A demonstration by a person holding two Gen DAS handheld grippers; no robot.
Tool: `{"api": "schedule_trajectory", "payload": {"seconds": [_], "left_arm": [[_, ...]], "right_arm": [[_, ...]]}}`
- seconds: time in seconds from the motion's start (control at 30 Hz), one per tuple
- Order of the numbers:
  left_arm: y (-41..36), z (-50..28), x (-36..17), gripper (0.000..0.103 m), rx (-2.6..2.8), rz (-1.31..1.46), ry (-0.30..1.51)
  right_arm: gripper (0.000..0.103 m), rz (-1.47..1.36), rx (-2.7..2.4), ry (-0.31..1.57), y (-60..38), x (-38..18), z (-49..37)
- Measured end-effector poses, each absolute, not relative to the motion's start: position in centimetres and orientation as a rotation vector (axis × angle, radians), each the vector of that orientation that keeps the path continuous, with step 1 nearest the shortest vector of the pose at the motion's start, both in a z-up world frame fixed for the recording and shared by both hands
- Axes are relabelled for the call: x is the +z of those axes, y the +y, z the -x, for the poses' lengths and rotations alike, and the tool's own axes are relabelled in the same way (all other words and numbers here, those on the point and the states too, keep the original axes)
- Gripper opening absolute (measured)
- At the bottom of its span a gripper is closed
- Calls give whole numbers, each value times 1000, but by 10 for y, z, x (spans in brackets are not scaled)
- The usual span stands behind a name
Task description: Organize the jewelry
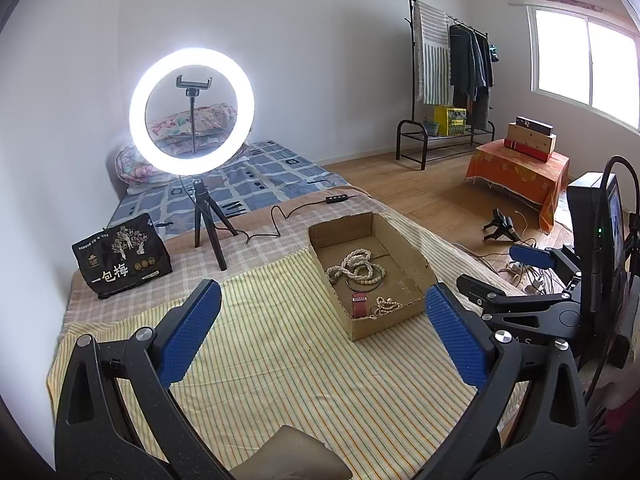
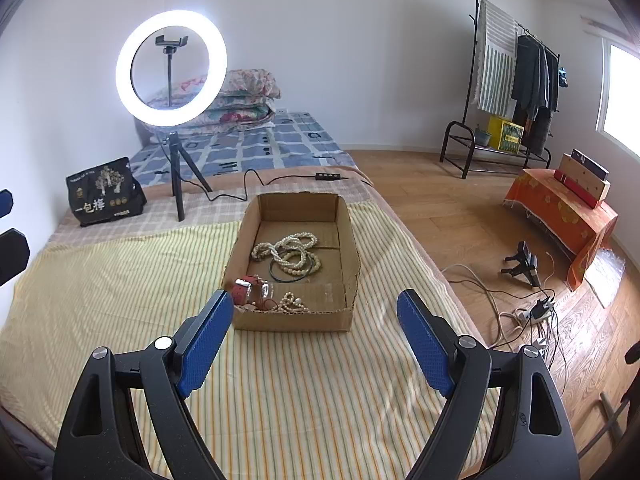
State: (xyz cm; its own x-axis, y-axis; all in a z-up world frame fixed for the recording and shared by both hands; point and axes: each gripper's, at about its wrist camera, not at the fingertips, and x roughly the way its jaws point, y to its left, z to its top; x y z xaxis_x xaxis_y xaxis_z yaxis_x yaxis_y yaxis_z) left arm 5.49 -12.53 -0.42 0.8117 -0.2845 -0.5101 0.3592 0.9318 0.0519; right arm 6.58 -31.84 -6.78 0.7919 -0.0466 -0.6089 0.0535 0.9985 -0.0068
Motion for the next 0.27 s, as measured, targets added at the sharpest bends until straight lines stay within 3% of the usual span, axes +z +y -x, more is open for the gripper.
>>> {"api": "schedule_trajectory", "payload": {"seconds": [0.27], "left_arm": [[-128, -54, -3, 103, -357, -133, 524]], "right_arm": [[84, -10, -53, 659, -319, -71, -65]]}}
